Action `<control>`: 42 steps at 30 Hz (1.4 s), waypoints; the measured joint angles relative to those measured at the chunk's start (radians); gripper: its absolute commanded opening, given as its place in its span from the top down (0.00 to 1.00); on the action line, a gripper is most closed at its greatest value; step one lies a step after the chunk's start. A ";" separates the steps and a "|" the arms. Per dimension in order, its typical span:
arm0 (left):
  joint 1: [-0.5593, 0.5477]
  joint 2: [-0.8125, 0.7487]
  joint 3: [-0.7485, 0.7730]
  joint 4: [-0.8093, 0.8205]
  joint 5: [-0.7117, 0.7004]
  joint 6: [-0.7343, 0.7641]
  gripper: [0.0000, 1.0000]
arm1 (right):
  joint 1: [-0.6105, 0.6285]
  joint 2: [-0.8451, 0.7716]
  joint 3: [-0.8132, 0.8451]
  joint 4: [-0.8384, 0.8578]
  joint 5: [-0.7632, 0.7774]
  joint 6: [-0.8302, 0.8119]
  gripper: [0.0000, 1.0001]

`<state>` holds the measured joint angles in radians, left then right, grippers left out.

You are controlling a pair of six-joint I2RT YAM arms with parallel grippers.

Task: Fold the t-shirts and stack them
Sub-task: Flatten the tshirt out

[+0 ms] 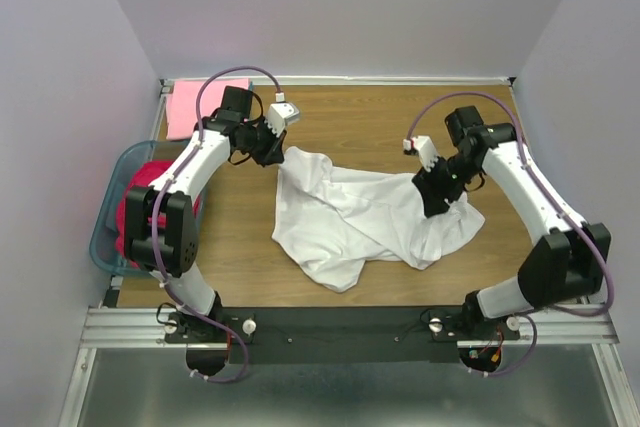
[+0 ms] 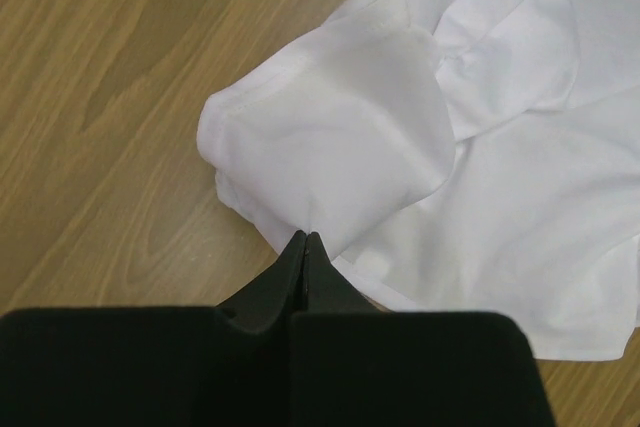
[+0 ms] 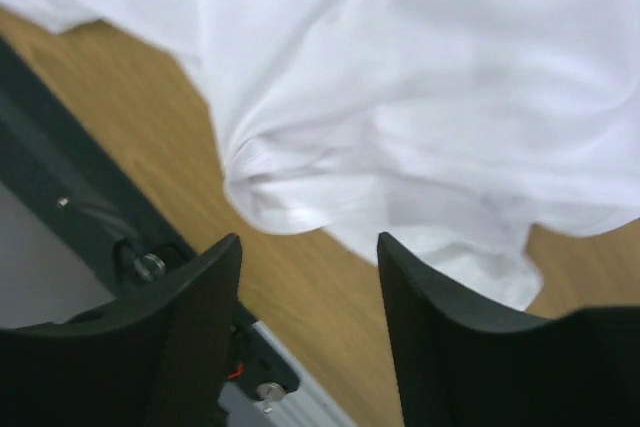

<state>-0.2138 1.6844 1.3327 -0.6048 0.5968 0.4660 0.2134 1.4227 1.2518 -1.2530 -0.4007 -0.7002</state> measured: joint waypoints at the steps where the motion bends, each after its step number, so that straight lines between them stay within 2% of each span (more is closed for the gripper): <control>1: 0.001 0.000 0.004 0.003 0.000 0.001 1.00 | -0.002 0.020 0.020 0.014 0.000 0.021 0.45; 3: 0.003 0.003 0.015 0.005 0.000 0.001 1.00 | -0.005 0.087 0.056 0.058 0.001 0.066 0.53; 8: 0.002 0.010 0.024 0.007 0.000 0.001 1.00 | -0.005 0.249 0.068 0.103 0.004 0.190 0.53; 11: 0.003 0.020 0.024 0.010 0.000 0.001 1.00 | -0.005 0.259 0.048 0.109 0.004 0.241 0.46; 13: 0.003 0.024 0.024 0.012 -0.001 0.001 1.00 | -0.005 0.248 0.030 0.115 0.004 0.270 0.45; 22: 0.003 0.027 0.016 0.023 -0.002 0.001 1.00 | -0.003 0.236 -0.045 0.172 0.034 0.342 0.53; 23: 0.003 0.027 0.016 0.024 -0.002 0.001 1.00 | -0.003 0.240 -0.047 0.178 0.039 0.344 0.59; 25: 0.005 0.027 0.016 0.024 -0.002 0.001 1.00 | -0.003 0.251 -0.051 0.189 0.051 0.354 0.66; 30: 0.014 0.027 0.016 0.024 -0.003 0.002 1.00 | -0.003 0.262 -0.067 0.203 0.076 0.371 0.99; 40: 0.036 0.032 0.013 0.024 -0.003 0.003 1.00 | -0.026 0.216 -0.056 0.208 0.085 0.364 0.99; 42: 0.038 0.034 0.013 0.024 -0.003 0.006 1.00 | -0.029 0.182 -0.044 0.205 0.090 0.339 0.73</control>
<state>-0.1757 1.7180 1.3453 -0.5808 0.5938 0.4717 0.1841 1.6051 1.2079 -1.0481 -0.3111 -0.3611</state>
